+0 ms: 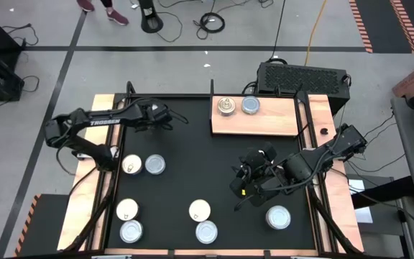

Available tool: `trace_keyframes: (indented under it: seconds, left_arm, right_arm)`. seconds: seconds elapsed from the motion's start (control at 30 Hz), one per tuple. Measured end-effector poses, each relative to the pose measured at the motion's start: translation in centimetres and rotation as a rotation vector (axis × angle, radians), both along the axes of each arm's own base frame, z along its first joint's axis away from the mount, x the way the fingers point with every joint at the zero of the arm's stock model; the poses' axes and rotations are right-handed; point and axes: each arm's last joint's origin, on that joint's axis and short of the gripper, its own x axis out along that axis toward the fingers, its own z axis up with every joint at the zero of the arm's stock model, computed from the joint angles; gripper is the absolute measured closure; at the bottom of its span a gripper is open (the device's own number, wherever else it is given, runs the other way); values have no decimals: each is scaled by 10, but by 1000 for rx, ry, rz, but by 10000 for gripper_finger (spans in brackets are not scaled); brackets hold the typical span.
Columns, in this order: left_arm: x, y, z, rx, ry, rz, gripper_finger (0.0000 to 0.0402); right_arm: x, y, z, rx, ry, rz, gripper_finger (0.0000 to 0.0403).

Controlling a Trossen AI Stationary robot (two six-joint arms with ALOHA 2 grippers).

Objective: Stack canned seafood by type on shelf
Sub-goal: Put the green tuna can on the shelf aligned with the other green tuna can

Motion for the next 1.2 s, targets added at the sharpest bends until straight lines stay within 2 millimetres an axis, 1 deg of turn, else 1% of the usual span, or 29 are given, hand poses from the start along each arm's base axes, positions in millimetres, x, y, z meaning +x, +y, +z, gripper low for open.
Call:
trace_keyframes:
  seconds: [0.2,0.3,0.47,0.67,0.8,0.9,1.03,1.2]
  left_arm:
    - [-7,-26,17,-6,-36,-12,401]
    - [-5,-40,26,-42,-70,-15,401]
    - [10,-69,45,-105,-163,-67,401]
    - [35,-111,65,-171,-258,-179,401]
    - [56,-138,75,-195,-288,-274,401]
    - [78,-155,83,-203,-337,-333,401]
    - [115,-172,91,-194,-375,-429,402]
    - [165,-183,96,-157,-407,-533,401]
  right_arm:
    - [0,-1,0,-4,2,0,216]
    - [0,-1,0,-12,7,9,216]
    - [-2,-2,-1,-26,32,6,216]
    - [-15,-10,1,-56,69,-60,216]
    - [-26,-17,8,-44,56,-114,216]
    - [-32,-24,12,-23,38,-157,216]
    - [-40,-32,19,-13,33,-179,216]
    - [-53,-43,28,6,56,-179,216]
